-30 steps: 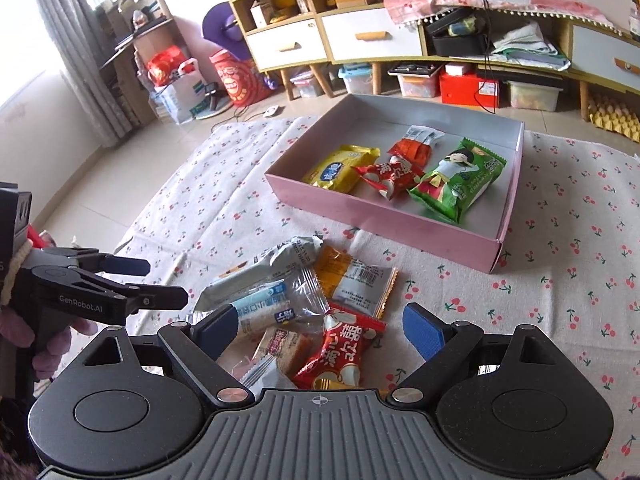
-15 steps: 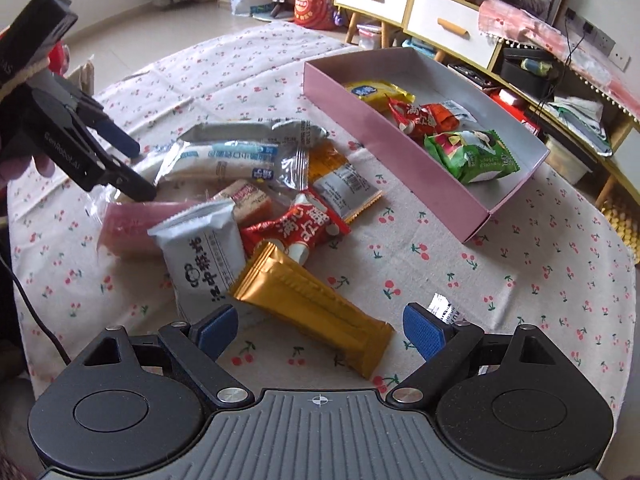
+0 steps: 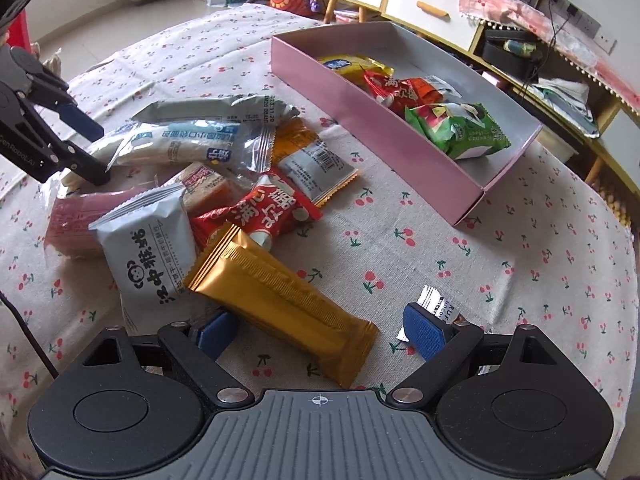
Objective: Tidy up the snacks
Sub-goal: 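Grasp the clear-wrapped pastry with the left tool while the right tool grasps the gold bar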
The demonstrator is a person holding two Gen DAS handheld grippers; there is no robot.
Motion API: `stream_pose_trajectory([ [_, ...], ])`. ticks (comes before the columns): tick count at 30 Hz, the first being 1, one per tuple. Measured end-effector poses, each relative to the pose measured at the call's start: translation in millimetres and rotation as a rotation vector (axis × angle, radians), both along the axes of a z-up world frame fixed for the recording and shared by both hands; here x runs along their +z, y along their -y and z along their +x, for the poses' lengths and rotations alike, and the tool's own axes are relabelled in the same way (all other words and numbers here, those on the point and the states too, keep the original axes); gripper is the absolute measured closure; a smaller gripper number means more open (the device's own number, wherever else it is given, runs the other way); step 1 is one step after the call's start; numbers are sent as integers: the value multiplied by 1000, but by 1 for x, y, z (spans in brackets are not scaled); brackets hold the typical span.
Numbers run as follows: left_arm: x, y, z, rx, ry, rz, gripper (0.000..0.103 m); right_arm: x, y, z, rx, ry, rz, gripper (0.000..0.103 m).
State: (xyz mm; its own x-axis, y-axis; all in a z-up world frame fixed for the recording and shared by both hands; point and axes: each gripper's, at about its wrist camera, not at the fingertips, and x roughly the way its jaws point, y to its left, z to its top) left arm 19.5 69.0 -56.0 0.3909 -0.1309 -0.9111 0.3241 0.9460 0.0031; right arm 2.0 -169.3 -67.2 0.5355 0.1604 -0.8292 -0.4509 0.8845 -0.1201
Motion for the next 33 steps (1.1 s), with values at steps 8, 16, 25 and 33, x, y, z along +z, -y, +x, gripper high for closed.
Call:
stream_pose_trajectory([
  [8,1,-16,6,65,41,67,54,-4,18,17,-176,7,50,13],
  [16,-1,-17,13,42,31,78,53,-2,20,15,-168,42,60,21],
  [25,2,-22,13,30,18,21,65,1,12,18,-112,10,112,72],
  [33,12,-30,14,50,5,-49,78,5,20,20,-196,-43,182,74],
])
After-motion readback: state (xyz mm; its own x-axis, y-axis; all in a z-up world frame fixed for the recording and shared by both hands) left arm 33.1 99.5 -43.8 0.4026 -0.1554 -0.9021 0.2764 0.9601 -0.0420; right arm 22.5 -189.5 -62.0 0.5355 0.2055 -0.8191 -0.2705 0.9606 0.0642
